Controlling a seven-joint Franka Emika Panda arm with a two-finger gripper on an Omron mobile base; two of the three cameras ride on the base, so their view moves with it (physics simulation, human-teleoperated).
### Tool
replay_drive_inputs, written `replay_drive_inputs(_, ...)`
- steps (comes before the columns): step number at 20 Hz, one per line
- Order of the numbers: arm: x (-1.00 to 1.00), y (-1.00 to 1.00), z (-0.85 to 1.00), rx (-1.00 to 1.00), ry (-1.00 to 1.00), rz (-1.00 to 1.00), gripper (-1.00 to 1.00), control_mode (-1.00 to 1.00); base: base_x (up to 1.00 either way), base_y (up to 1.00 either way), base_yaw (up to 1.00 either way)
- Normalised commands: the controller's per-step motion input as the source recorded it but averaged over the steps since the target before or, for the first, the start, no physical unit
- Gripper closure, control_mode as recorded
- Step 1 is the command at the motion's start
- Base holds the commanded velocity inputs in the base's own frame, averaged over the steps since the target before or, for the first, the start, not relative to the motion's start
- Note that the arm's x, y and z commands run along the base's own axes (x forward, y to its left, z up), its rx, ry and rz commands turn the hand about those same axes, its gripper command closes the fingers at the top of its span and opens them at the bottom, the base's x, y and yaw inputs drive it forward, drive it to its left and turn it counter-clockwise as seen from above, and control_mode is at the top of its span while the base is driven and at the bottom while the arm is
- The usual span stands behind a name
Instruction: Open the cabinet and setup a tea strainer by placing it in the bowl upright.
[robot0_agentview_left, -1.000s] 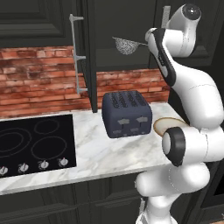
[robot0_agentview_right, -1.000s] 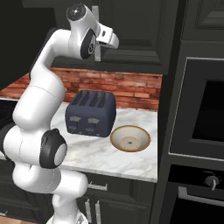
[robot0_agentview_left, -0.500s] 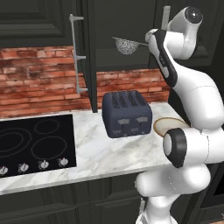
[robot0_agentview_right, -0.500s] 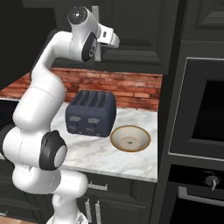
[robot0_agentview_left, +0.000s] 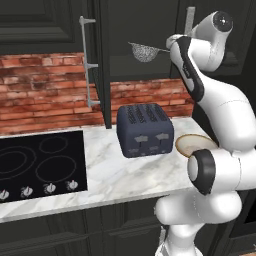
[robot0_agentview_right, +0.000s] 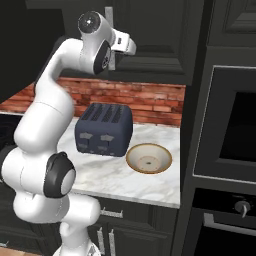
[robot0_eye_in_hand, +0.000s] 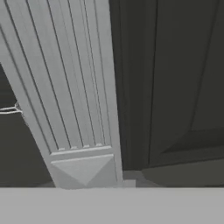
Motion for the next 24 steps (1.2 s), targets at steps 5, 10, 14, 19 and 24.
replay_drive_inputs(5, -0.47, -0.07, 0.17, -0.03, -0.02, 0.00, 1.00, -1.00, 0.00, 0.00, 0.00)
replay_drive_inputs(10, -0.63, -0.20, 0.33, 0.00, 0.00, 0.00, 1.00, -1.00, 0.00, 0.00, 0.00)
replay_drive_inputs(14, -0.80, -0.44, 0.21, 0.00, 0.02, 0.00, 1.00, -1.00, 0.00, 0.00, 0.00)
replay_drive_inputs(19, -0.81, -0.44, 0.21, 0.00, 0.11, 0.00, 1.00, -1.00, 0.00, 0.00, 0.00)
replay_drive_inputs(24, -0.99, -0.40, 0.25, 0.00, 0.09, 0.00, 1.00, -1.00, 0.00, 0.00, 0.00)
